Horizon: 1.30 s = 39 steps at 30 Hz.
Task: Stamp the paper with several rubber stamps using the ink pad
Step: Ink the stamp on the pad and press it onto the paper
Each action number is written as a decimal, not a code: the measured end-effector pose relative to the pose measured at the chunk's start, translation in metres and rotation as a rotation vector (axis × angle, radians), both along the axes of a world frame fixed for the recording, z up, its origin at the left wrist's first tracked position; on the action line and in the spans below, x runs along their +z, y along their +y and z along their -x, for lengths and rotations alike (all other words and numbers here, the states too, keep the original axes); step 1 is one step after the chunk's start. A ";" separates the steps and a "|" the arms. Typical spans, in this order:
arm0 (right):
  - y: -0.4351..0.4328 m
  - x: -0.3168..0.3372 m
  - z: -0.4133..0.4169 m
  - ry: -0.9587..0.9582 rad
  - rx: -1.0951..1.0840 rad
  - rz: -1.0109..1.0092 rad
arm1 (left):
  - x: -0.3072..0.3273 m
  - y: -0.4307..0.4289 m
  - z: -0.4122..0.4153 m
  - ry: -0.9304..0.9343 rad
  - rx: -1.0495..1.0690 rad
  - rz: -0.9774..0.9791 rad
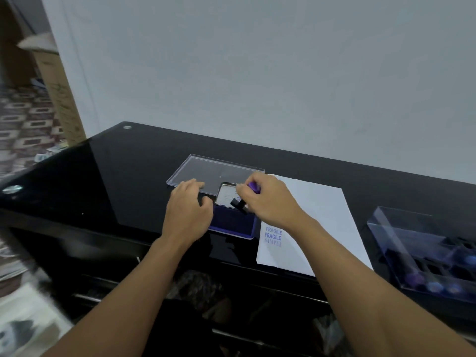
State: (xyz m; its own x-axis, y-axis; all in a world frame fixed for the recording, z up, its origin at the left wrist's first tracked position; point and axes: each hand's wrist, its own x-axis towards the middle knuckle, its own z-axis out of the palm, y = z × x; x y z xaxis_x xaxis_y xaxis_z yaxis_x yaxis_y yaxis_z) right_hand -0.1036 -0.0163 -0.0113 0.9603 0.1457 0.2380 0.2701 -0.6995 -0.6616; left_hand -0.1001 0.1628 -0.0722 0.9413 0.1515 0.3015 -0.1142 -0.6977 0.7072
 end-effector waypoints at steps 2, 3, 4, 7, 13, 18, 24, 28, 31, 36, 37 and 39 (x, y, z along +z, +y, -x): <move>0.008 -0.001 -0.004 0.014 0.030 0.034 | -0.001 0.010 -0.004 0.018 -0.018 -0.079; 0.012 -0.001 -0.006 0.016 0.036 0.057 | -0.003 0.014 -0.006 0.025 -0.029 -0.127; 0.015 -0.001 -0.008 0.012 0.040 0.087 | -0.004 0.018 -0.007 0.029 -0.039 -0.171; 0.024 0.001 -0.012 0.009 0.064 0.173 | -0.009 0.024 -0.009 0.044 -0.057 -0.246; 0.031 0.001 -0.022 0.052 0.119 0.299 | -0.019 0.028 -0.007 0.075 -0.054 -0.269; 0.036 -0.002 -0.022 0.082 0.176 0.398 | -0.023 0.028 -0.003 0.058 -0.075 -0.321; 0.044 -0.005 -0.021 0.072 0.234 0.491 | -0.022 0.029 -0.001 0.046 -0.087 -0.347; 0.048 -0.014 -0.017 -0.006 0.235 0.545 | -0.023 0.029 -0.001 0.036 -0.092 -0.361; 0.048 -0.020 -0.015 -0.077 0.192 0.542 | -0.024 0.029 -0.002 0.029 -0.085 -0.367; 0.046 -0.028 -0.012 -0.122 0.141 0.531 | -0.023 0.028 -0.002 0.041 -0.091 -0.375; 0.046 -0.030 -0.012 -0.116 0.133 0.514 | -0.023 0.027 -0.001 0.041 -0.091 -0.377; 0.046 -0.032 -0.013 -0.108 0.123 0.481 | -0.023 0.027 -0.001 0.040 -0.091 -0.378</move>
